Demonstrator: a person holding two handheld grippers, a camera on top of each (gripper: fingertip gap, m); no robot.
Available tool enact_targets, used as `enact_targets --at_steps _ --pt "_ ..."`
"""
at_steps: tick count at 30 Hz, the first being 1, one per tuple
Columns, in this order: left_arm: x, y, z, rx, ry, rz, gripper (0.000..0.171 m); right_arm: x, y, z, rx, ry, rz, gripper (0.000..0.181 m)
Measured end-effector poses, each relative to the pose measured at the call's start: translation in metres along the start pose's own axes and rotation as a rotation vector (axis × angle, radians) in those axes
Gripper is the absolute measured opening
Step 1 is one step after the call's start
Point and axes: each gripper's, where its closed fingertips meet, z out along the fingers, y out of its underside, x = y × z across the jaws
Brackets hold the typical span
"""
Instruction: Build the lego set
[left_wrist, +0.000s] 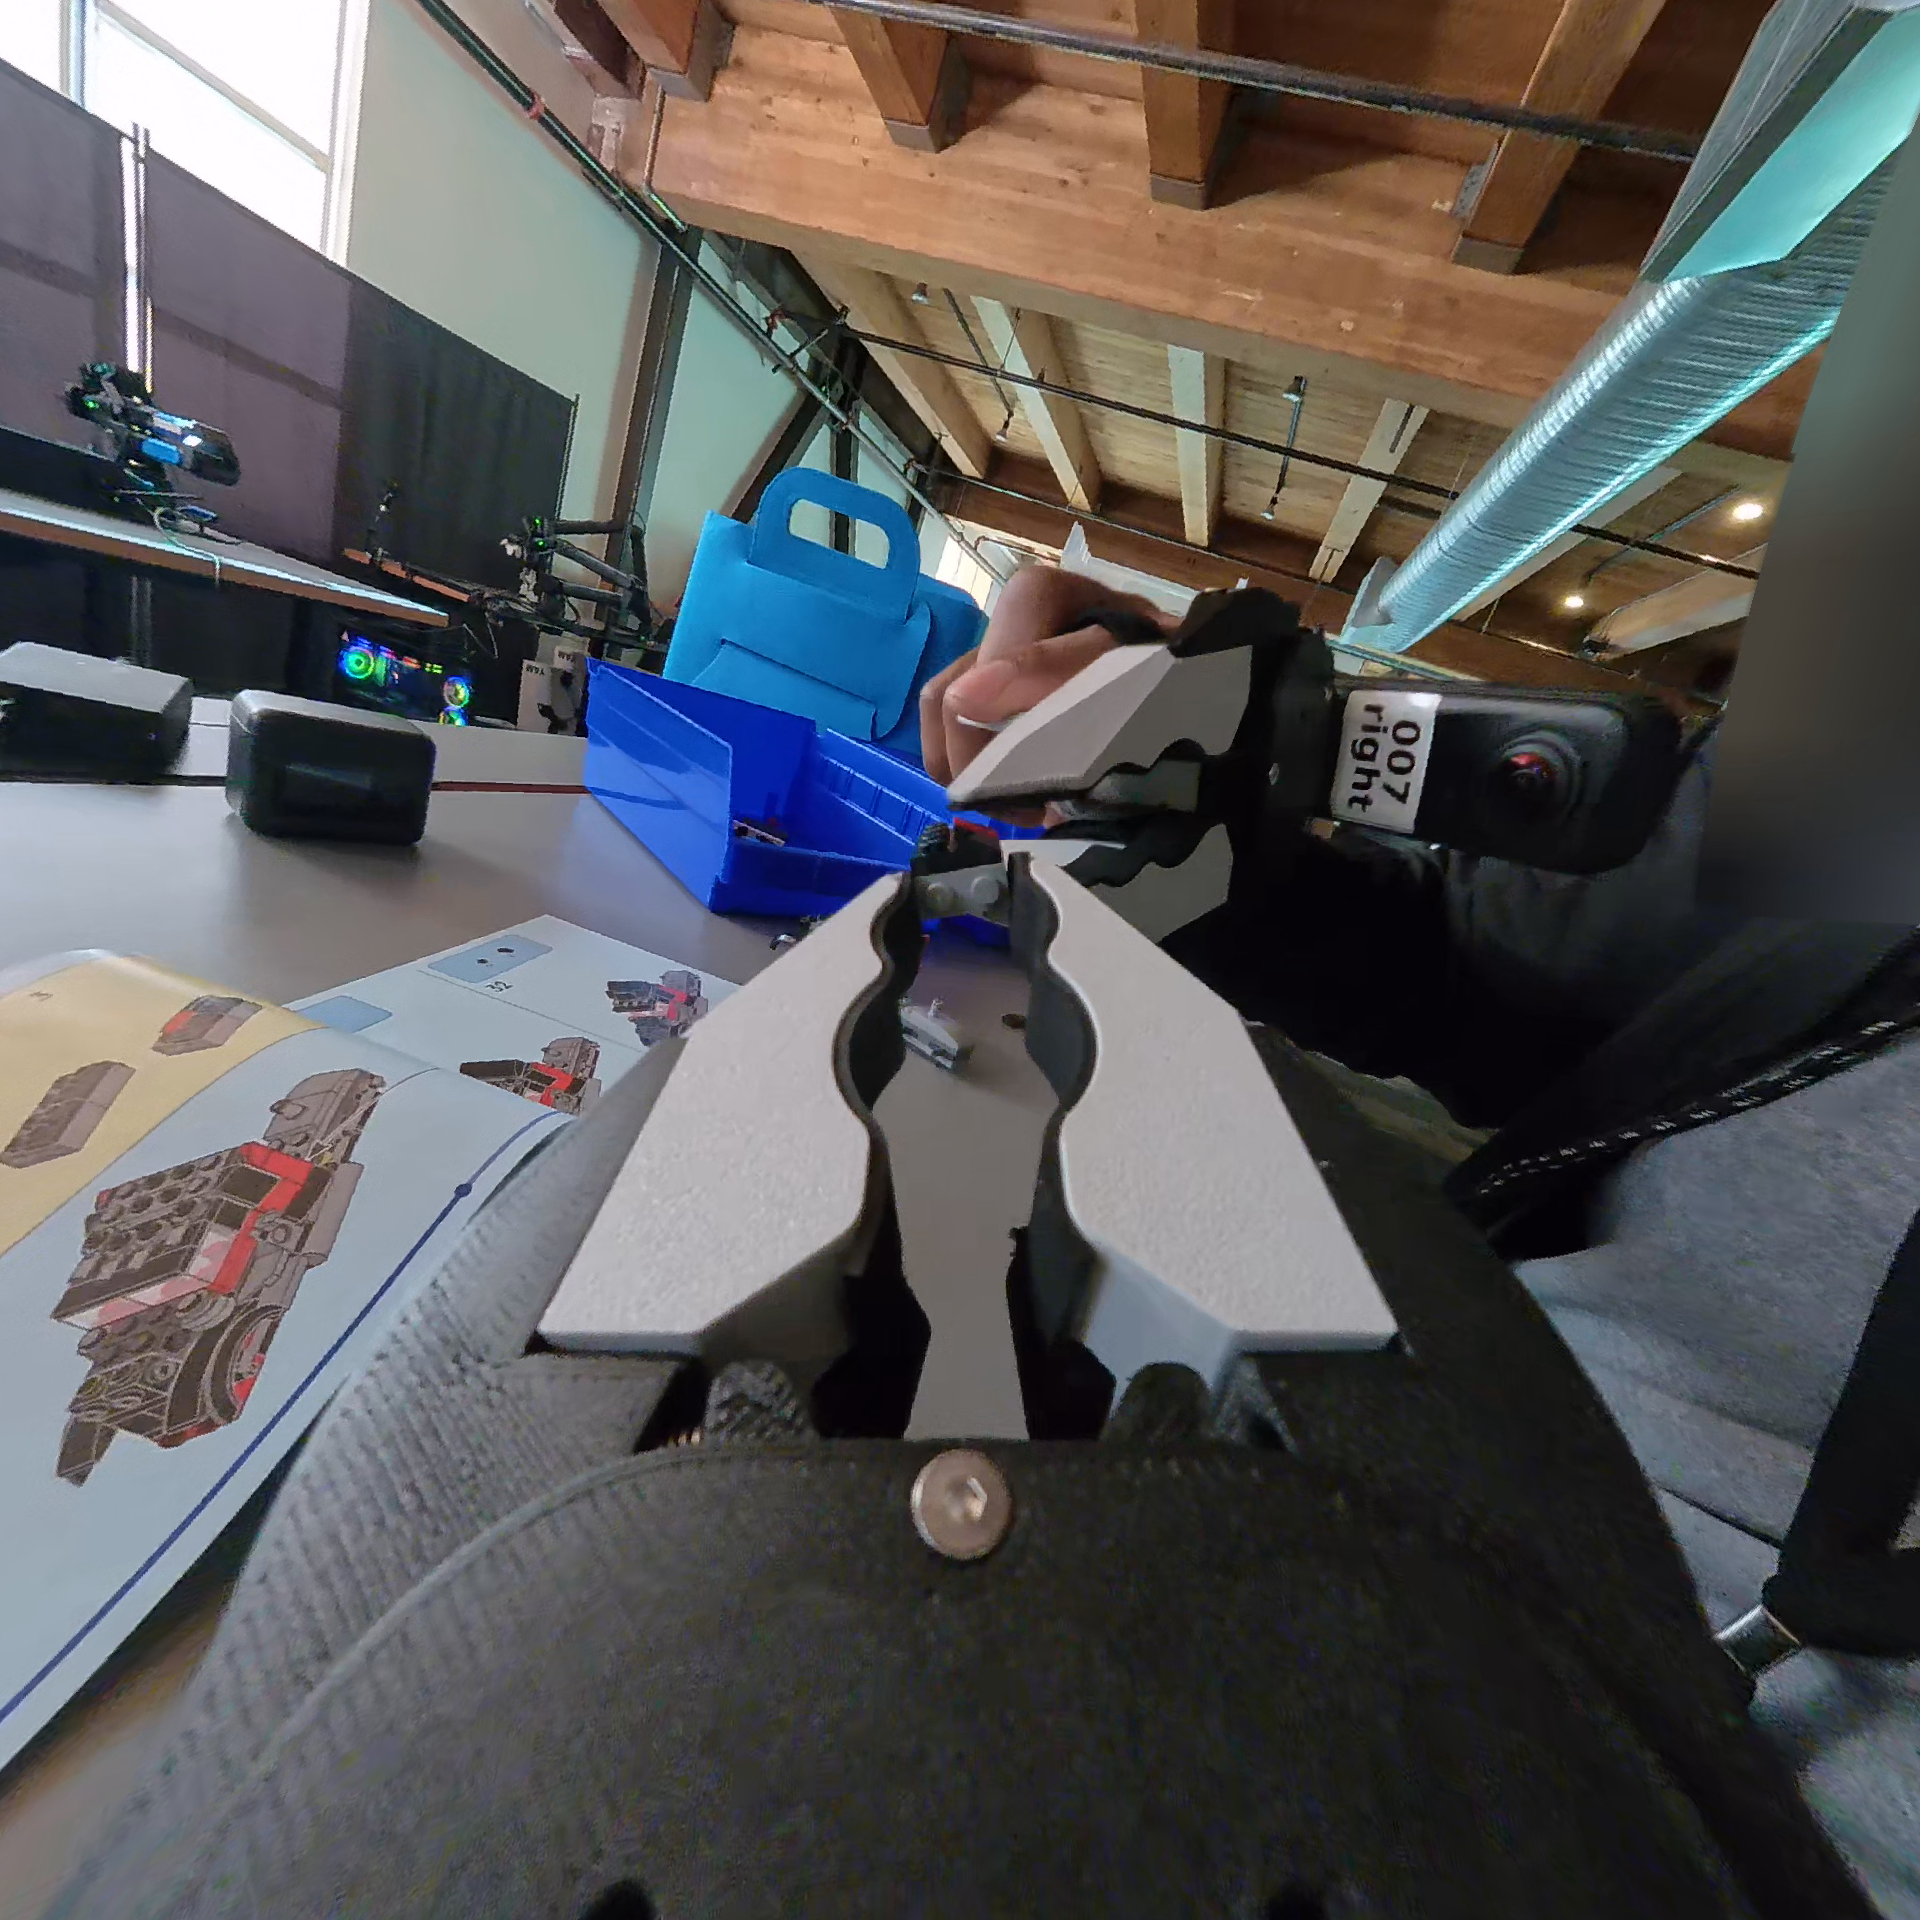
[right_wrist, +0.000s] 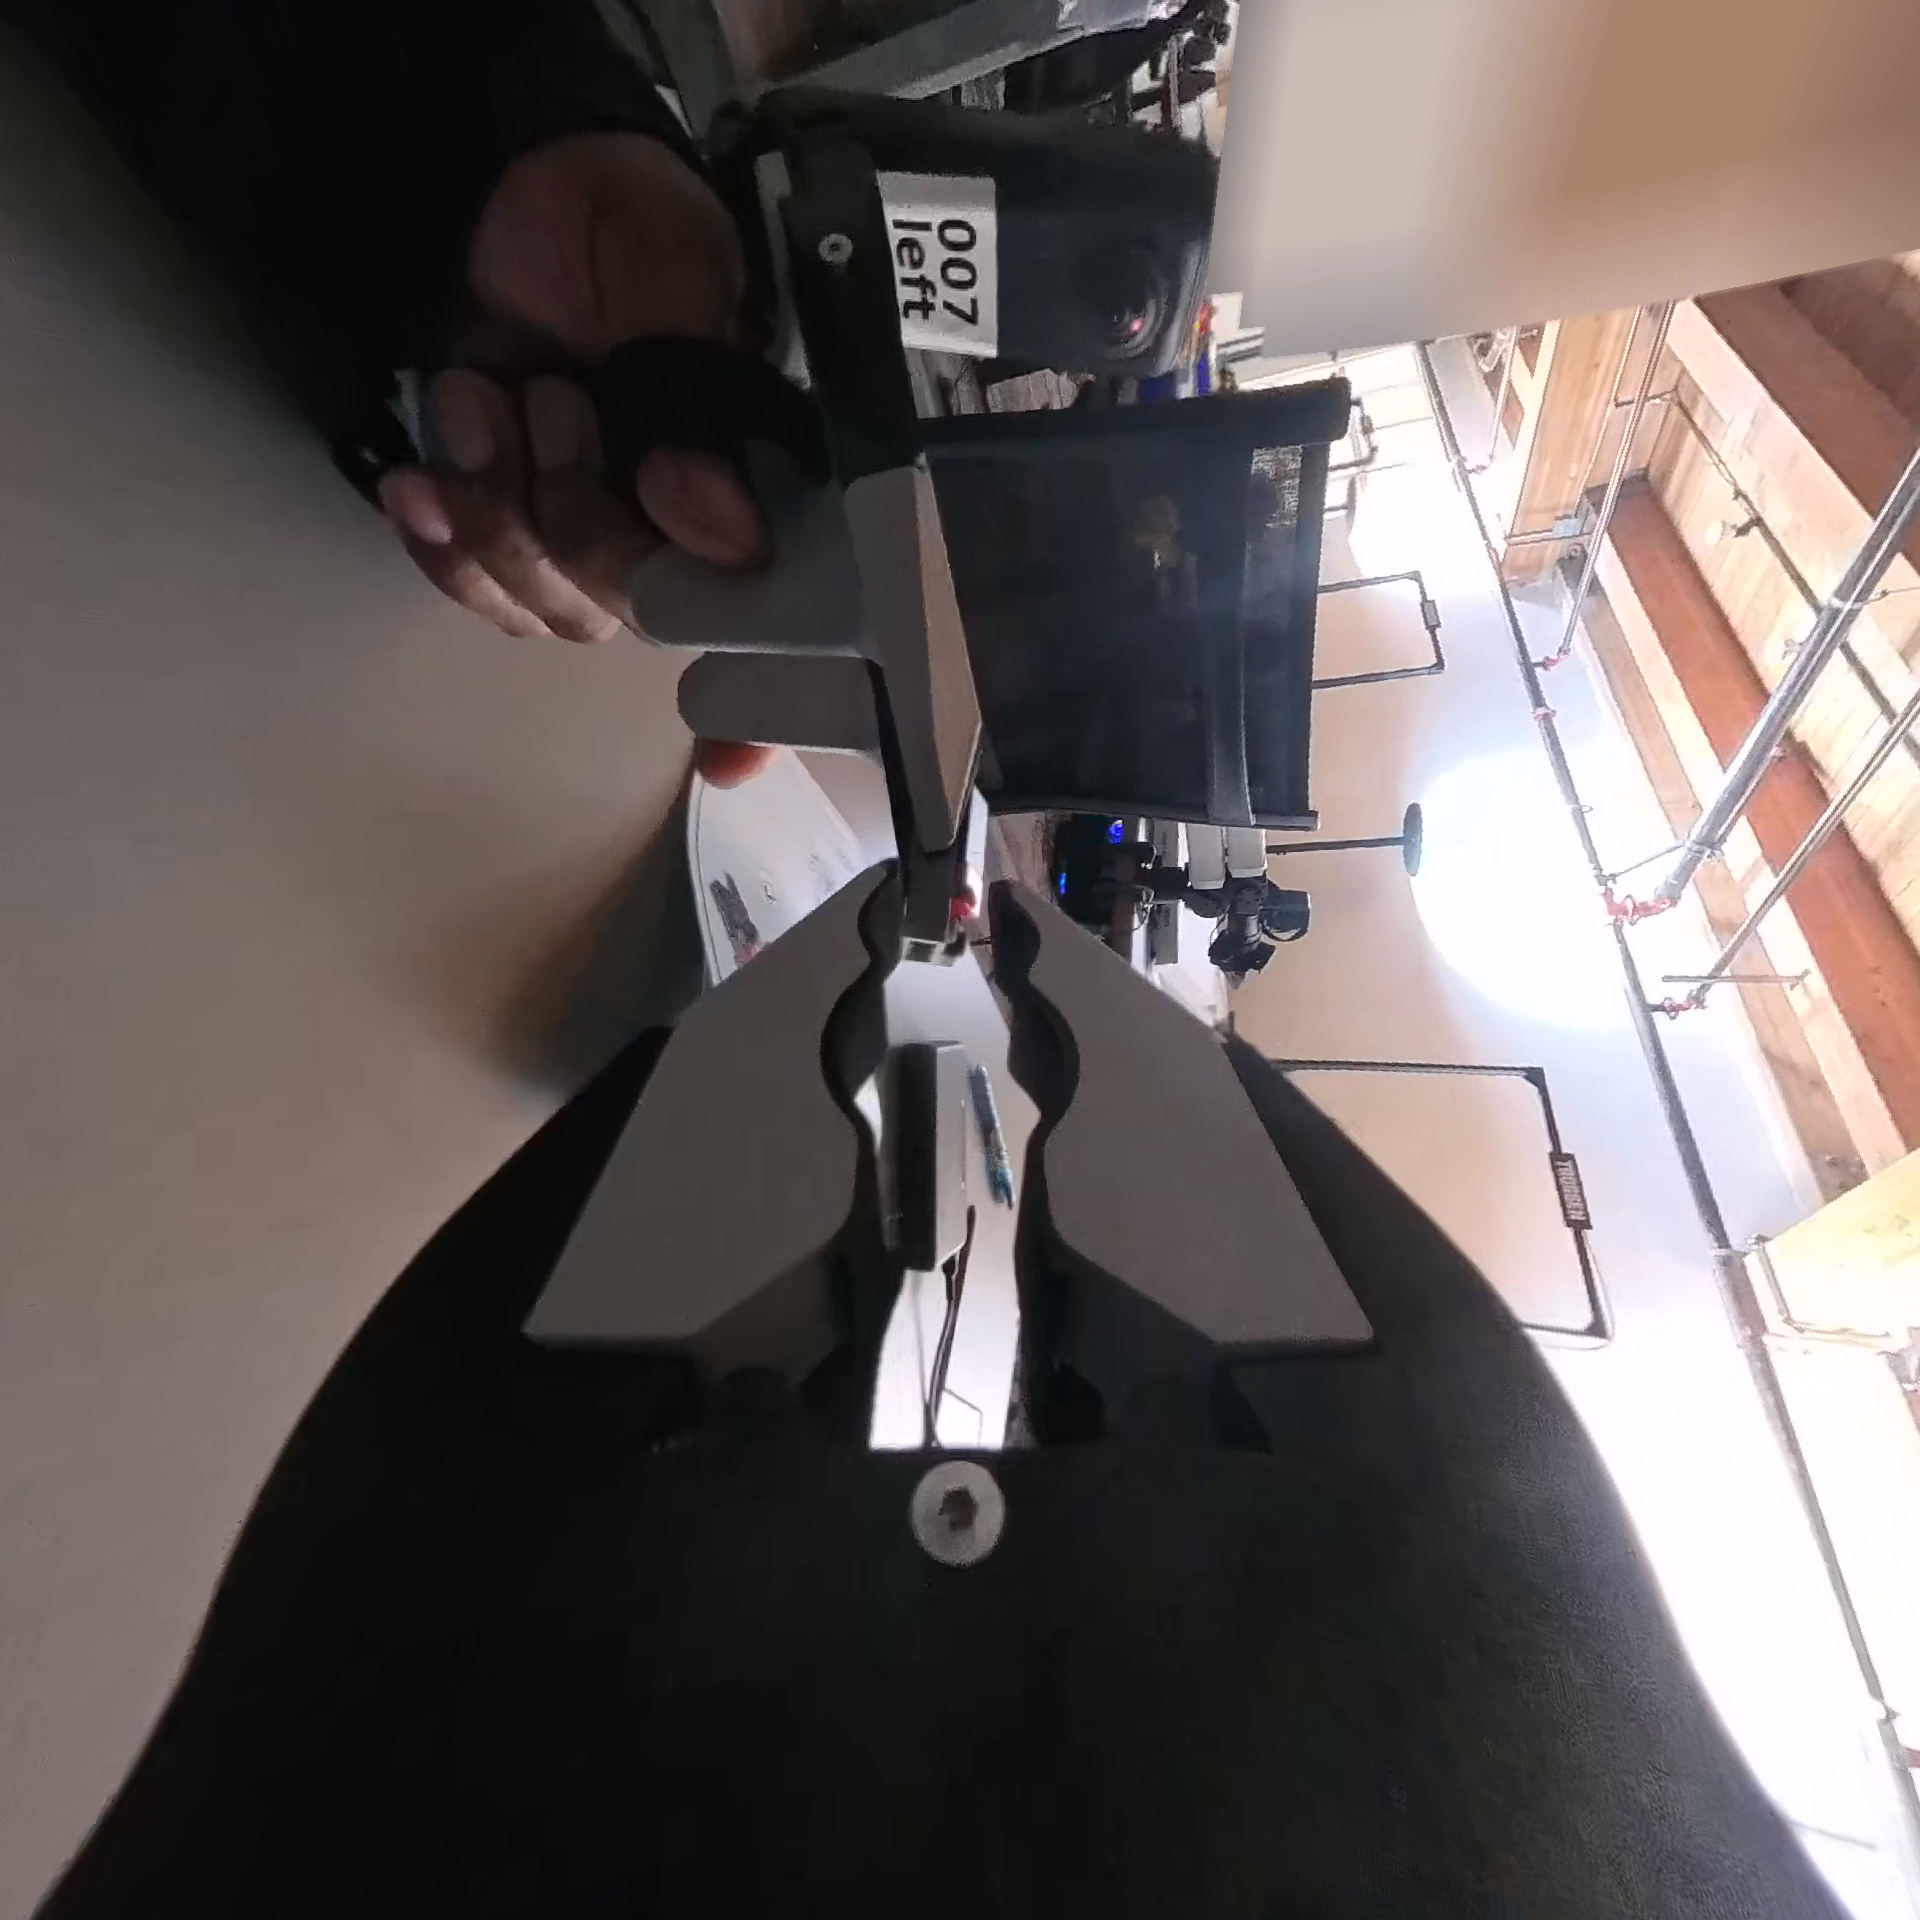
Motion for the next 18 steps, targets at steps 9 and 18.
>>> enact_targets --at_steps 9,18 --pt "-0.0005 -0.0005 -0.0011 0.009 0.017 -0.054 0.017 -0.0007 -0.0020 0.0002 0.019 -0.022 0.026 0.017" --pt "-0.0012 -0.0006 -0.0008 0.012 0.016 -0.061 0.018 0.0006 -0.0024 0.0006 0.017 -0.014 0.004 0.013"
